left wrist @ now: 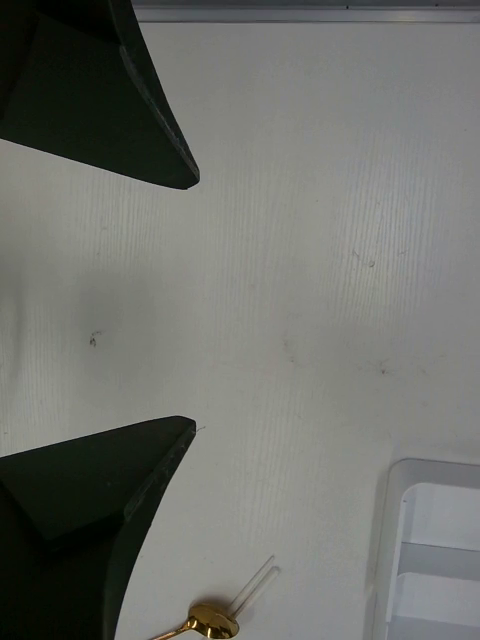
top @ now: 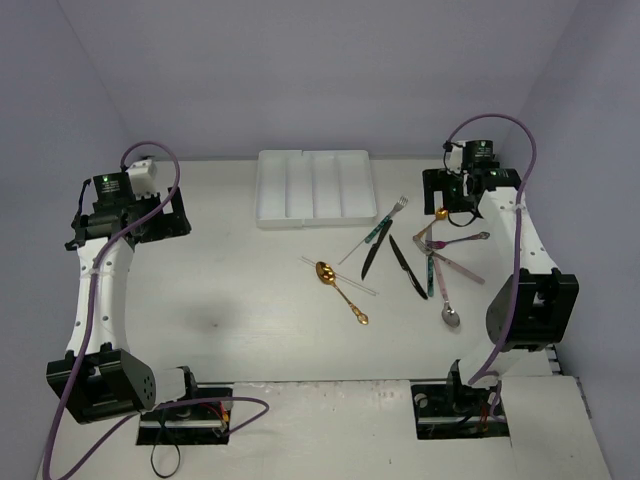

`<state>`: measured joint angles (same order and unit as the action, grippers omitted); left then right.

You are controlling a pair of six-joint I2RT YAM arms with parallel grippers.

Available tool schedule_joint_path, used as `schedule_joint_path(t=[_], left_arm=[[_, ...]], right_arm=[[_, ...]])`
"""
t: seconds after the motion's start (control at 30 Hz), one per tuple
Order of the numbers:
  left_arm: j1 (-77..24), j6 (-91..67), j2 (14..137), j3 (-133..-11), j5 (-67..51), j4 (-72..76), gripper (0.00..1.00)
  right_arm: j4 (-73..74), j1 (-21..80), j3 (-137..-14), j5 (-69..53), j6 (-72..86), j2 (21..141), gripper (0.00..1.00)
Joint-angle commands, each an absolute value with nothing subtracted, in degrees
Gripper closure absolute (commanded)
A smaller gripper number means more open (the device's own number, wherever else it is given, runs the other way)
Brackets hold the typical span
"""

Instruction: Sort the eating utensils into containers

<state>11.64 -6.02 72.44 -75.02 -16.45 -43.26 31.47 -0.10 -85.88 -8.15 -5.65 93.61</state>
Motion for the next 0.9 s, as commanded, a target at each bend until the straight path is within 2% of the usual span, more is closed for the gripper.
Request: schedule_joint_path(t=[0.0, 0.27, 0.5, 0.77, 0.87], left_arm=[[11.9, -6.8, 70.03, -75.12, -15.71, -40.36, 0.03], [11.95, -9.11, 69.11, -73.53, -14.06, -40.26, 0.03], [11.87, -9.3, 68.12, -72.05, -11.5, -40.08, 0.03], [11.9, -9.32, 68.65, -71.15, -9.82, -39.99, 0.03], [11.87, -9.32, 68.82, -71.26, -9.37, -39.99, 0.03]], right_arm=[[30.59, 3.69, -85.35, -10.15, -6.81, 88.97, 0.0], [30.53, 16.71, -85.66, -4.81, -7.03, 90.61, 0.0], [31.47, 27.3, -86.58, -6.6, -5.78, 94.74, 0.01], [32.0, 36.71, -88.05, -8.55, -4.33, 102.3, 0.04], [32.23, 39.05, -88.74, -8.94, -3.83, 105.01, 0.09]])
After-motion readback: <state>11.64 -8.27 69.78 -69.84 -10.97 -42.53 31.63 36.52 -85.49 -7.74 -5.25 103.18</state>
